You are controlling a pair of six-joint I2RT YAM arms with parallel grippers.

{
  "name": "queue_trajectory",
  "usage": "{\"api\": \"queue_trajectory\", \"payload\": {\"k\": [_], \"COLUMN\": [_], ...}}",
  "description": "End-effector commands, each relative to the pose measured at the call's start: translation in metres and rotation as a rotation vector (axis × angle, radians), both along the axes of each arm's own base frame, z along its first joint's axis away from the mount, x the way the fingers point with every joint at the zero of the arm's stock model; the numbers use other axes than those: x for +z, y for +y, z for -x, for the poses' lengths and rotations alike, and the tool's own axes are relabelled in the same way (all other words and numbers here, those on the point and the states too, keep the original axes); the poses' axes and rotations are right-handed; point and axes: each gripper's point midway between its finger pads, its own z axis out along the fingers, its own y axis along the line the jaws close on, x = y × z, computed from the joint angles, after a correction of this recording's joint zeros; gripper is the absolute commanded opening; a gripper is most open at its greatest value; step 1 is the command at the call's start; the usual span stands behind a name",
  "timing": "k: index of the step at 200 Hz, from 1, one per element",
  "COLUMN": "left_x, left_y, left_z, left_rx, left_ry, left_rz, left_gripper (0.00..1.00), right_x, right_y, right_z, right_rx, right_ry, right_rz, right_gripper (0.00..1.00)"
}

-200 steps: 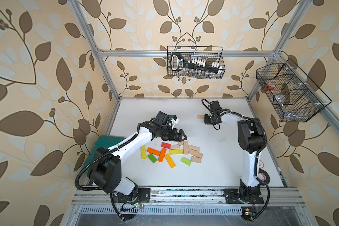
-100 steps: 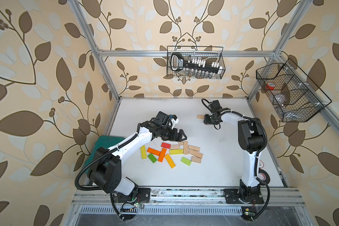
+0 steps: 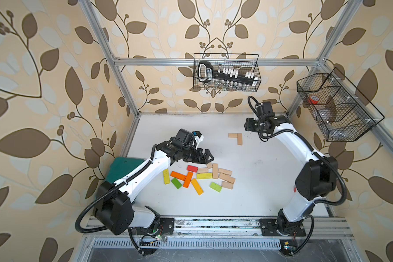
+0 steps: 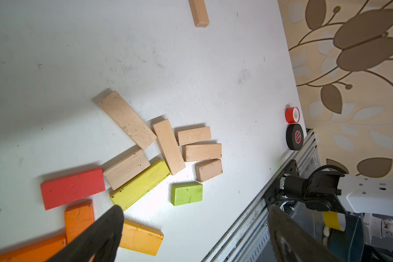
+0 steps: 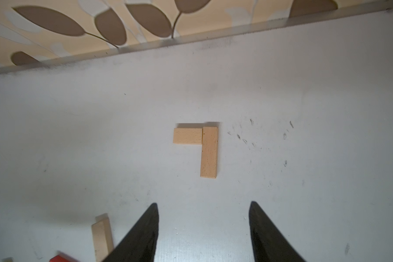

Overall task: Assemble a giraffe with building blocks
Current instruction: Assemble the building block at the center of the board.

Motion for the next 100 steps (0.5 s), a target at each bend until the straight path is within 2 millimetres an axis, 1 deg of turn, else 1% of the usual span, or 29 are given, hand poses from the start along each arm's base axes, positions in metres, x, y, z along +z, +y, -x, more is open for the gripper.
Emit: {"api": "queue_trajectory", "payload": {"k": [1, 19, 41, 47, 61, 76, 86, 89, 100], "left_x": [0.016, 0.018, 0.018, 0.017, 0.016, 0.015, 0.014, 0.014, 0.013], "left_y": [0.016, 0.026, 0.037, 0.04, 0.046, 0.053, 0.057, 0.059, 0.063], "left_z": [0.016, 0.028, 0.045, 0.049, 0.059, 0.069, 0.074, 0.075, 0.081], "left_rx": [0.052, 0.092, 0.135, 0.144, 0.171, 0.197, 0.218, 0.225, 0.241], "left_ry": [-0.025, -0.01, 0.018, 0.025, 0.035, 0.045, 0.05, 0.051, 0.054], "left_rz": [-0.008, -0.007, 0.007, 0.013, 0.026, 0.036, 0.04, 0.041, 0.047], "left_gripper": [0.99, 0.99, 0.99, 0.99, 0.99, 0.99, 0.98, 0.98, 0.98], "right_x": [0.001, 0.001, -0.011, -0.018, -0.027, -0.044, -0.054, -0.057, -0.068], "right_y": [0.016, 0.041, 0.072, 0.079, 0.098, 0.117, 0.126, 0.133, 0.147], "right_z": [0.036, 0.061, 0.092, 0.101, 0.118, 0.135, 0.142, 0.147, 0.155], "right_rx": [0.002, 0.052, 0.119, 0.137, 0.175, 0.214, 0.227, 0.245, 0.27], "right_ry": [0.072, 0.087, 0.108, 0.121, 0.132, 0.159, 0.177, 0.181, 0.198], "right_rz": [0.002, 0.008, 0.024, 0.033, 0.041, 0.048, 0.053, 0.057, 0.07], "right_gripper": [0.59, 0.59, 0.59, 0.59, 0.59, 0.59, 0.59, 0.59, 0.59]}}
